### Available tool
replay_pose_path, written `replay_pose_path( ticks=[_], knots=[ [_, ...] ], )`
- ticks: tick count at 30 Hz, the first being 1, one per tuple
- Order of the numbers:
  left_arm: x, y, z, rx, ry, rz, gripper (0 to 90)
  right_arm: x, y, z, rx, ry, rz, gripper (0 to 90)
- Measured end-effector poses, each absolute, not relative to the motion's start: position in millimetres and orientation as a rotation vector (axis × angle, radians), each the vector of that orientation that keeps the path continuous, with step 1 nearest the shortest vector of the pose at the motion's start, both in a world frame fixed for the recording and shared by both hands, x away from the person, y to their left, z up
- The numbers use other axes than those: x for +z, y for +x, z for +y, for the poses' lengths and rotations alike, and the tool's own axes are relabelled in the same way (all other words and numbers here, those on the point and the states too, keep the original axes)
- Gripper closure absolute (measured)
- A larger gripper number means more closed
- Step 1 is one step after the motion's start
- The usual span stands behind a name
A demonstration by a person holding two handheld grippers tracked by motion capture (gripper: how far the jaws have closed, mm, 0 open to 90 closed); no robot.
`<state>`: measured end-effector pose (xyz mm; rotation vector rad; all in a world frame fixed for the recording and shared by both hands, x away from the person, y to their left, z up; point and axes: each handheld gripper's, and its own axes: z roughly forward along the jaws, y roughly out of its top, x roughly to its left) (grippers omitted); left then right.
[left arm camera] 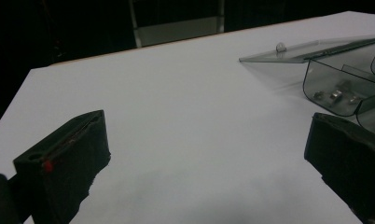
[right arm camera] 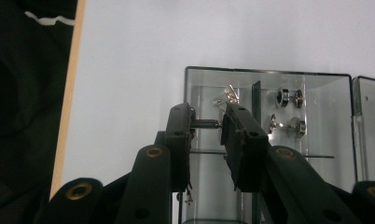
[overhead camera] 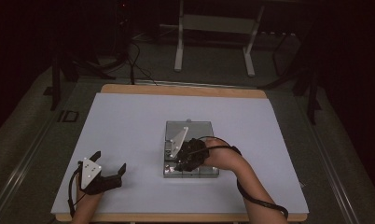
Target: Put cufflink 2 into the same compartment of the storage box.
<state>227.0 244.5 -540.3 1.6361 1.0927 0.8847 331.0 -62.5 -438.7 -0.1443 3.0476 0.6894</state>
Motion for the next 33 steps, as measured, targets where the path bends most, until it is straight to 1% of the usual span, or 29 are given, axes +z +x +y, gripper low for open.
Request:
replay_pose_path(
  ticks=[10, 17, 29, 31, 32, 33],
  knots=[
    [-540, 227, 245, 0.881, 1.633, 1.086, 0.9, -464, 344, -66, 0.781, -0.074, 3.027, 71.7],
    [-540, 227, 244, 0.882, 1.638, 1.084, 1.0, -486, 350, -63, 0.758, -0.068, 3.048, 71.7],
    [-540, 227, 245, 0.877, 1.636, 1.083, 1.0, -501, 348, -52, 0.634, -0.097, 3.045, 71.4],
    [-540, 227, 245, 0.877, 1.637, 1.082, 0.9, -502, 348, -52, 0.627, -0.103, 3.052, 70.3],
    [-540, 227, 245, 0.876, 1.637, 1.083, 0.9, -502, 348, -51, 0.623, -0.103, 3.056, 67.9],
    [-540, 227, 245, 0.876, 1.637, 1.082, 1.0, -501, 348, -52, 0.616, -0.097, 3.058, 67.3]
  ],
)
